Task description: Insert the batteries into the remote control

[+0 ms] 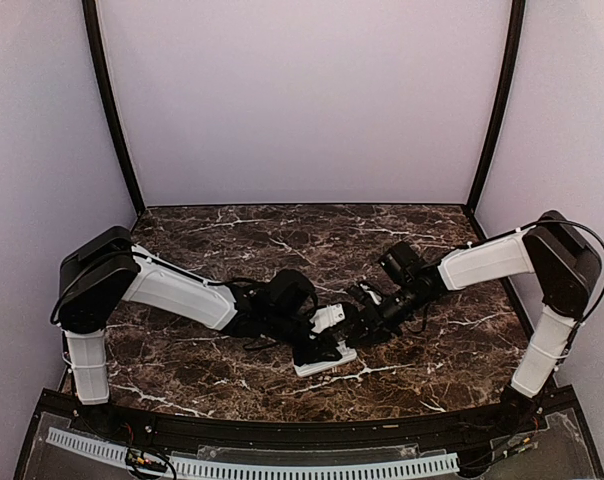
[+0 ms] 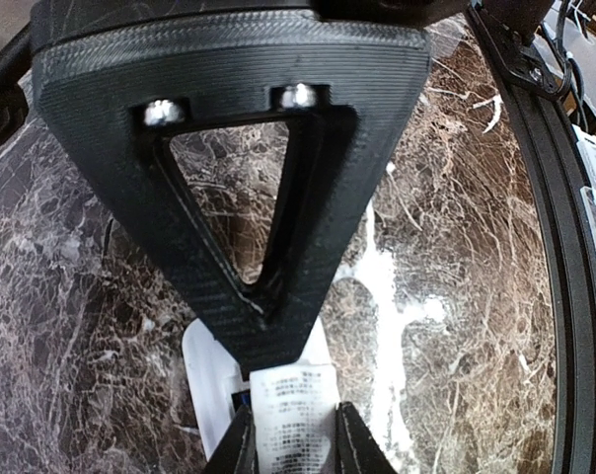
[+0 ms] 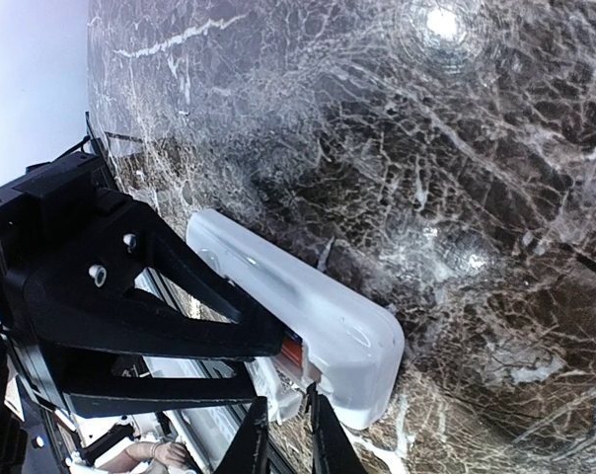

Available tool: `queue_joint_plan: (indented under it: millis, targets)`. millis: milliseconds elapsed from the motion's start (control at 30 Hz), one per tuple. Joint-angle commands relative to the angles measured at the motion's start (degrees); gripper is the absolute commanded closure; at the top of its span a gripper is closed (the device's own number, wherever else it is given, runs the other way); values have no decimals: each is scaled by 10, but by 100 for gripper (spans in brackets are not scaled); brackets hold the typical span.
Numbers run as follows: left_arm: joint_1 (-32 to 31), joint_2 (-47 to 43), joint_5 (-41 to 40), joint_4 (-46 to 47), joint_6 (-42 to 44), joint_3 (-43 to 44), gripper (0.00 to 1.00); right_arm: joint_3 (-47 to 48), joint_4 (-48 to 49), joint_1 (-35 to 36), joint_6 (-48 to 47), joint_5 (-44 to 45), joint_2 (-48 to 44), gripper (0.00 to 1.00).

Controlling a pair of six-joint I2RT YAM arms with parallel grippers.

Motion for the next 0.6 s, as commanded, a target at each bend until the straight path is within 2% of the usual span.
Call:
queue_joint_plan:
  millis: [0, 567]
  targets:
    - [-2, -11, -14, -68, -10, -27, 85, 5, -16, 5, -11, 11, -1, 86]
    - [-2, -10, -18, -64, -11, -30, 85, 9, 4, 16, -1, -13, 16, 95]
